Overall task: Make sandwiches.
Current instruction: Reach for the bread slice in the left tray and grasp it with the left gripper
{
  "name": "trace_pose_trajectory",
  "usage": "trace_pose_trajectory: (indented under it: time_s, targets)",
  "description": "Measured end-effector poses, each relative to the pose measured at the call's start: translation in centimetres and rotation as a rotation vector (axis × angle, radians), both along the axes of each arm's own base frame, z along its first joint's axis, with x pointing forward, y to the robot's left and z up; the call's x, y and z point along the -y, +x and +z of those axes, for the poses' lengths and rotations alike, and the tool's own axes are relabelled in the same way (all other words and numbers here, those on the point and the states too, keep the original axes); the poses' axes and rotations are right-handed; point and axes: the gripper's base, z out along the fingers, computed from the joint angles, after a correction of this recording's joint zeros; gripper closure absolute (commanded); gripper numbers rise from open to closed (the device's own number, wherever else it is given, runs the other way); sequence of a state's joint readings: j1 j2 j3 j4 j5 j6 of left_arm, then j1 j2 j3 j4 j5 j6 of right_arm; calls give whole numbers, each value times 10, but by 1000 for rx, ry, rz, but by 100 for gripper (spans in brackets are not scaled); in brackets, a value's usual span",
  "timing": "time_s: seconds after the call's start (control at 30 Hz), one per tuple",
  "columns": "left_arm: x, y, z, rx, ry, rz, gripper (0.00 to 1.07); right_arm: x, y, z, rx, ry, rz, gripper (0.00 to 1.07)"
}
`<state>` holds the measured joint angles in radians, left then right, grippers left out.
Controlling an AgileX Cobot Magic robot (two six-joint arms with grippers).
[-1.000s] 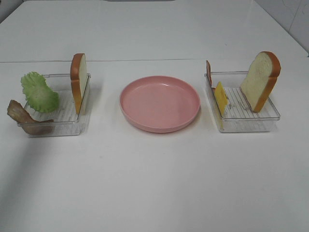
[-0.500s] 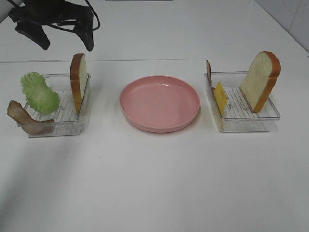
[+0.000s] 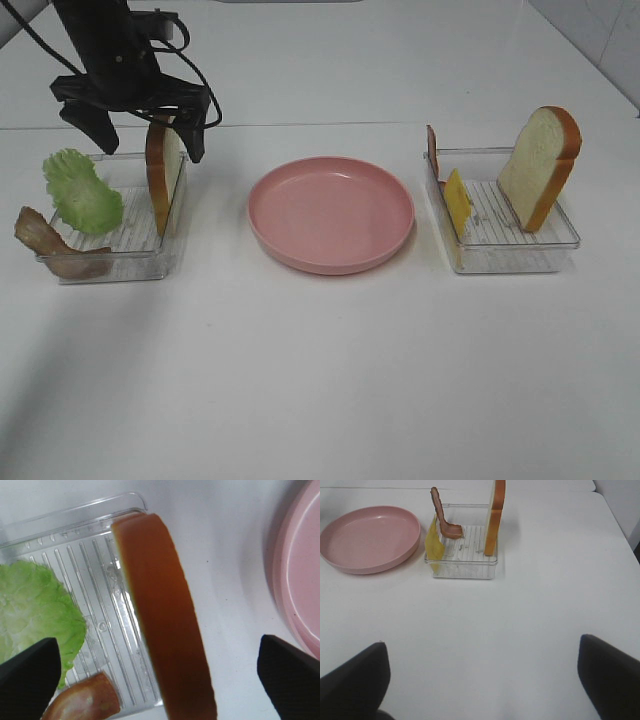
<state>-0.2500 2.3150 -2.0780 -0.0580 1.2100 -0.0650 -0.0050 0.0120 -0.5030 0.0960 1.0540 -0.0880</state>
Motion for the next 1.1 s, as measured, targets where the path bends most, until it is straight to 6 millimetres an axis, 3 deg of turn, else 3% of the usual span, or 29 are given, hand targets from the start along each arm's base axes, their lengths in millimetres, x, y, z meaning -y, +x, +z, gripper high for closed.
trace_pose_trajectory:
  time_s: [0.13,0.2,0.23,0.27,0.33,0.37,0.4,0.43,0.47,0.5,0.57,1.1]
  targets:
    - [0,4,-7,-1,6,-4,12,0,0,0,0,0,0,10]
    - [1,5,-10,-1,9,-8,22,0,0,0,0,0,0,10]
    - [1,5,-10,-1,9,-8,22,0,0,0,0,0,0,10]
    - [1,5,-11,-3,11,-8,36,0,0,0,0,0,0,10]
    - [0,5,-11,-1,14,-8,42,0,0,0,0,0,0,10]
    - [-1,6,-11,5,25,-10,58,0,0,0,0,0,0,10]
    - [-1,6,-11,5,25,-10,58,0,0,0,0,0,0,10]
    - [-1,6,-10,10,29,-11,66,0,0,0,0,0,0,10]
    - [-2,8,-10,24,39,-13,83,0,0,0,0,0,0,10]
    - [-2,8,-10,24,39,-13,83,0,0,0,0,0,0,10]
    - [-3,9,-10,33,52,-15,104,0,0,0,0,0,0,10]
    - [-2,8,-10,26,34,29,107,0,0,0,0,0,0,10]
